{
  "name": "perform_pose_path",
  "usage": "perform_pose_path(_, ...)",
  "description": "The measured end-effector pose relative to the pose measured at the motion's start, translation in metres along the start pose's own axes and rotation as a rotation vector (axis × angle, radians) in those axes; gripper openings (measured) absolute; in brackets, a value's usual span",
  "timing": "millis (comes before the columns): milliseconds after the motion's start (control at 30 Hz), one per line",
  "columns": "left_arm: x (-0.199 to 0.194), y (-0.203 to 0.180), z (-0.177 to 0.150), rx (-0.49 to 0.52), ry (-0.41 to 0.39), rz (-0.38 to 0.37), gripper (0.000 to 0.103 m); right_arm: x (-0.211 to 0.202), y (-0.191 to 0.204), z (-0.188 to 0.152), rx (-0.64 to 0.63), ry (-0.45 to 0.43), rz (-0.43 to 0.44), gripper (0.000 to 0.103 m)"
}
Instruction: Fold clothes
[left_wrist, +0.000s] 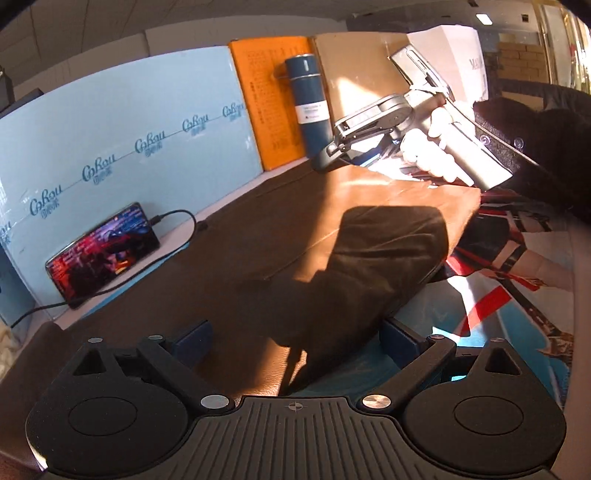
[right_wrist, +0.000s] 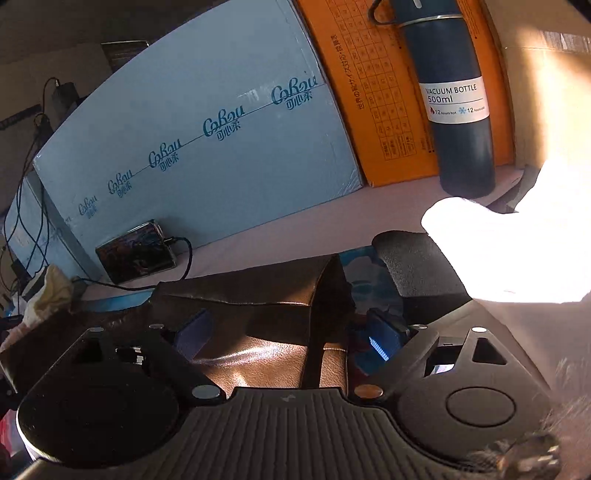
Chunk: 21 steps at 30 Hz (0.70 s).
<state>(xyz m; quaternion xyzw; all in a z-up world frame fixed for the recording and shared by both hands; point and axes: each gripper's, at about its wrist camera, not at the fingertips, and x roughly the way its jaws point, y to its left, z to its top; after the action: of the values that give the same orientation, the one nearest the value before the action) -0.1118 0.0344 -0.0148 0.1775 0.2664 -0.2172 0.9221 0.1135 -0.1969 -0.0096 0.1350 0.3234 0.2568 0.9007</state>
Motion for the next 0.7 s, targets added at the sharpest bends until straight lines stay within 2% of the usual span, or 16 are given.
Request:
perform_pose_path(67, 0.004, 0.005, 0.001, -0.029, 0.018, -0.003, 0.099, 0.016, -0.006, 0.007, 0.016, 0.01, -0.008, 0.089)
perform_pose_path(167, 0.009, 0.012, 0.001, -0.067, 0.031, -0.006, 0.099, 0.032, -0.012, 0.017, 0.064, 0.007, 0.052, 0.09)
perform_pose_path(233, 0.013, 0.014, 0.003, -0.08, 0.035, -0.017, 0.096, 0.039, -0.008, 0.022, 0.045, 0.006, 0.051, 0.082)
perform_pose_path(267, 0.015, 0.014, 0.005, -0.087, 0.034, -0.026, 0.094, 0.042, -0.004, 0.024, 0.02, 0.0, 0.039, 0.067)
perform_pose_path(300, 0.017, 0.015, 0.007, -0.094, 0.034, -0.035, 0.091, 0.045, 0.001, 0.025, -0.024, -0.011, 0.018, 0.045)
perform_pose_path(400, 0.029, 0.016, 0.017, -0.098, 0.033, -0.045, 0.086, 0.044, 0.011, 0.029, -0.104, -0.05, 0.02, 0.016)
perform_pose_path(533, 0.041, 0.019, 0.026, -0.112, 0.034, -0.075, 0.087, 0.032, 0.028, 0.033, -0.194, -0.128, 0.05, 0.009)
perform_pose_path(600, 0.036, 0.019, 0.025, -0.114, 0.006, -0.091, 0.087, 0.015, 0.037, 0.033, -0.219, -0.181, 0.084, 0.008)
perform_pose_path(667, 0.018, 0.02, 0.025, -0.111, -0.089, -0.131, 0.088, -0.003, 0.046, 0.033, -0.245, -0.234, 0.121, 0.008)
perform_pose_path(700, 0.006, 0.021, 0.025, -0.111, -0.156, -0.159, 0.094, -0.014, 0.052, 0.031, -0.266, -0.258, 0.151, 0.008)
